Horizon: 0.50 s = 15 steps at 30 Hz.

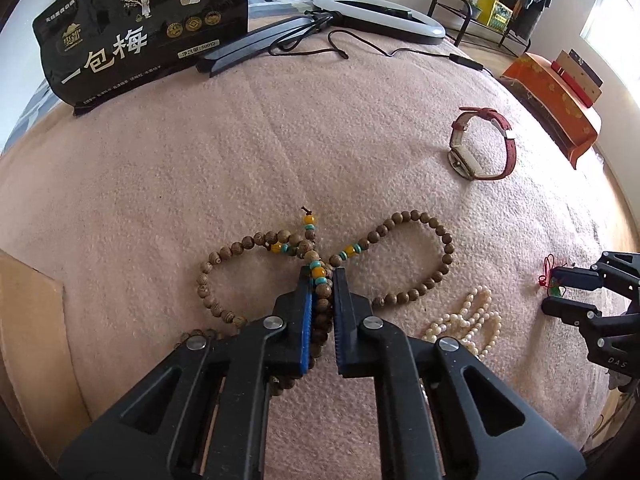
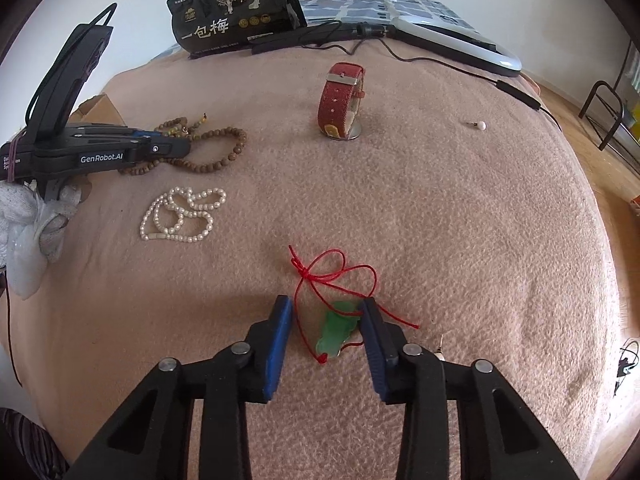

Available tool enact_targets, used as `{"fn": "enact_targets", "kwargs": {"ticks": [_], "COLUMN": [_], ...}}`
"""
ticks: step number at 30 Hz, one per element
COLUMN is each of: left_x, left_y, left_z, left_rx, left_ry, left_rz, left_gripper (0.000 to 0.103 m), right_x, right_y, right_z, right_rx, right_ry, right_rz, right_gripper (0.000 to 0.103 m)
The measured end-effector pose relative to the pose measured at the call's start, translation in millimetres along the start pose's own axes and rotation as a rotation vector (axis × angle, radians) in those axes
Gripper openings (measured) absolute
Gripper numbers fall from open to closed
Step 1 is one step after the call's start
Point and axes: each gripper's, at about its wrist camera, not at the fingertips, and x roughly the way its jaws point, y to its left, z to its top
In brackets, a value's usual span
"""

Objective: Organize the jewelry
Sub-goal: 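Grasp the brown wooden mala with left gripper while right gripper grasps the green jade pendant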

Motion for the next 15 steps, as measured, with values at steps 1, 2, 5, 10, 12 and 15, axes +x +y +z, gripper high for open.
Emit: {"fn": "enact_targets", "kwargs": {"ticks": [1,2,5,10,12,15], "left_x": [-1,-4,-11,-25,-31,-44], "left_y": [1,2,4,7,8,5], "left_z": [-1,-2,-7,-13,-14,-15], "left_rx": [-0.011,-0.024,-0.056,-0.103,-0.119,-0.121], "left_ry": [-0.002,-0.007,-0.023,-0.053,-0.067,-0.095], "left_rz": [-0.007,-0.016,-0.033,-0.054,-0.063,-0.044], "left_gripper": [0.006,0.006,0.006,0.006,0.006,0.006], "right_x": [0,0,-1,-4,-7,-15], "right_y": [-2,-4,-9,-8,-8,-7], "right_z": [0,-1,-3,-10,-13,-15], "right_rx": [0.008,0.013,0.032,0.04,0.048,0.056], "right_ry": [-0.002,-0.004,-0.008,-0.022,-0.028,-0.042], "right_rz": [0.006,0.011,0.033,0.042,0.05,0.057], "right_gripper": [0.023,0.019,0.017,0.016,0.016,0.016]}}
